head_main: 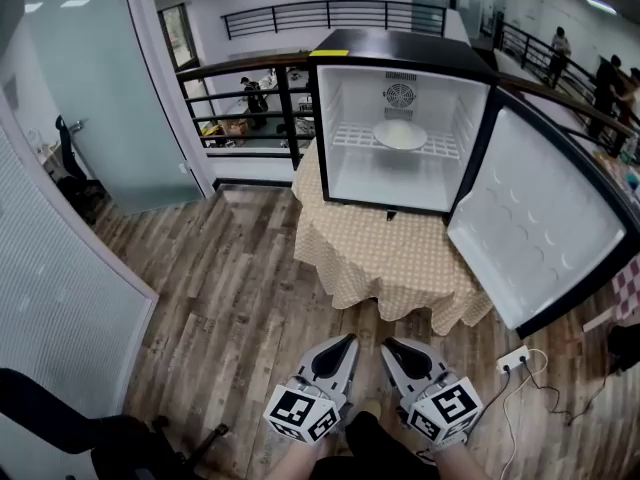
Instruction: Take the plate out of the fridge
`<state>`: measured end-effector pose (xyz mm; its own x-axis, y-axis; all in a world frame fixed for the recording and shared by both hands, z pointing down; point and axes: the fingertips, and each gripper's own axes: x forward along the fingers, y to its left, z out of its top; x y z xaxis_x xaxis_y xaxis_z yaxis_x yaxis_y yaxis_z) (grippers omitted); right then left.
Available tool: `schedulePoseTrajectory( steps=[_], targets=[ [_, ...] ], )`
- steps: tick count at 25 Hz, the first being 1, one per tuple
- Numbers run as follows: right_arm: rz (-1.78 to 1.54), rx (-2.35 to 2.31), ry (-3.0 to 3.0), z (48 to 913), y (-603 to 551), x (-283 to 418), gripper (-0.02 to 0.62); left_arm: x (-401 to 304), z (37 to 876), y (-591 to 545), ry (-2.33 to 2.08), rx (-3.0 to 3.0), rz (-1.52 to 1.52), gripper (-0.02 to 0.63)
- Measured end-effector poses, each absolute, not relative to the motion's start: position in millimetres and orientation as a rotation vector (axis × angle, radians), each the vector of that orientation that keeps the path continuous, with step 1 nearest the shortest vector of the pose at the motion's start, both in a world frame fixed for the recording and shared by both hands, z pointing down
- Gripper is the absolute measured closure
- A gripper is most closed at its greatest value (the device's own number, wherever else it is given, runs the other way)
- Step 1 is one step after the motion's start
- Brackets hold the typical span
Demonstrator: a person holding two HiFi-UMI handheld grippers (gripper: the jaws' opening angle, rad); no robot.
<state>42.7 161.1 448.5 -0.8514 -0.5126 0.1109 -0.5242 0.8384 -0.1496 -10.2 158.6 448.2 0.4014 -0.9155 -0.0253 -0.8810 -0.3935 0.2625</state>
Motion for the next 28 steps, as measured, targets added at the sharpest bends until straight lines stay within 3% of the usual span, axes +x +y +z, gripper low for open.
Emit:
schedulePoseTrajectory(
  steps=[28],
  targets=[
    [0.284,0.813,-2.971,436.5,22.2,39.5,0.543,6.3,435.0,14.1,-1.552,2.490,-0.213,0.591]
  ],
)
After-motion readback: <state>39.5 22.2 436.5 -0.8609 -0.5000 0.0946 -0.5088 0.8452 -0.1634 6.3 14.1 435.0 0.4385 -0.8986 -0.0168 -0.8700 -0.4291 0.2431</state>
